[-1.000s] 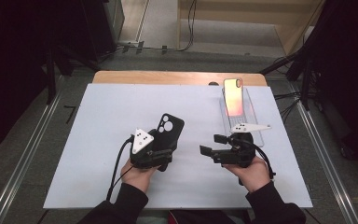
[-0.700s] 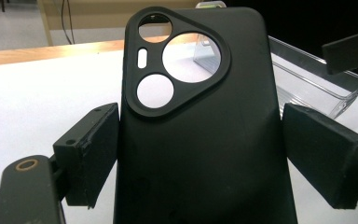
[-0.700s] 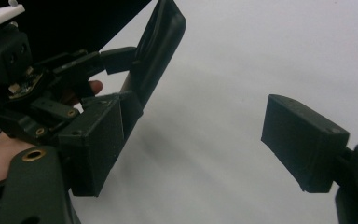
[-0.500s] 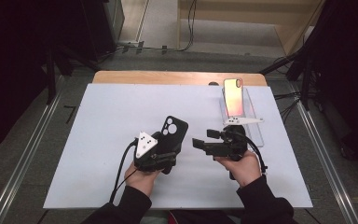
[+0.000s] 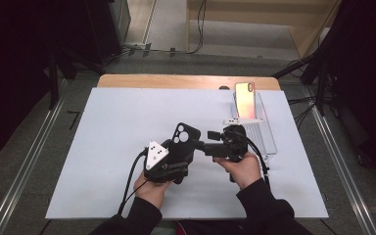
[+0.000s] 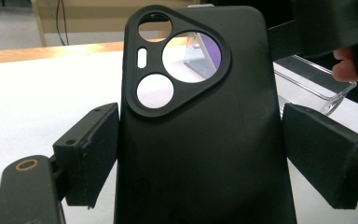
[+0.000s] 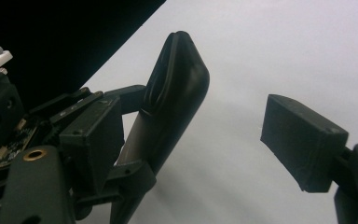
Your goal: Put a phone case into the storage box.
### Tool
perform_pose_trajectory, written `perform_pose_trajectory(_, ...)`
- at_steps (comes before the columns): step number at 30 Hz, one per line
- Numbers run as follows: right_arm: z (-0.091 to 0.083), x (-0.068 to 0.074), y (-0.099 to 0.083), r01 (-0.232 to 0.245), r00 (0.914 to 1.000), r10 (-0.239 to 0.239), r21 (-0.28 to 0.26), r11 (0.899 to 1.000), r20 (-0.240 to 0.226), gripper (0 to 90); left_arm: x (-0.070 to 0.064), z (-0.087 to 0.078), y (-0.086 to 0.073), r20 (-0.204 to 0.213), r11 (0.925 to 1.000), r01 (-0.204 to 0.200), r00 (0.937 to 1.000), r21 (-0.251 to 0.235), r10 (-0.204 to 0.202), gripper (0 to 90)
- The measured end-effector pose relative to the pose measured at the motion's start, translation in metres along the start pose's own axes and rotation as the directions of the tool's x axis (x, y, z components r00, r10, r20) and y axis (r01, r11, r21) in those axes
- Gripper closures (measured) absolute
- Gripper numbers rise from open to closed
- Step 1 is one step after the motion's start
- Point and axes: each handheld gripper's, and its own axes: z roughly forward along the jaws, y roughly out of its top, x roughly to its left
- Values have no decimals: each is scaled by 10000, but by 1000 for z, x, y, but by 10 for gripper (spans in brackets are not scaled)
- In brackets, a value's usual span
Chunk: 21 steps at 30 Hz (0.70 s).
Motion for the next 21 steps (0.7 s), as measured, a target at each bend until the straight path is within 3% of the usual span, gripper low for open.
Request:
perform_pose_trajectory(12, 15, 0, 7, -350, 9990, 352, 81, 9994, -265, 242, -5, 0, -2, 70, 10000, -84, 9999, -36, 84, 139)
perform_pose_trajectory(21, 21, 0, 10, -822, 9940, 838, 259, 9963, -709, 632, -9, 0, -2, 414, 9998, 184, 9990, -92, -180, 139)
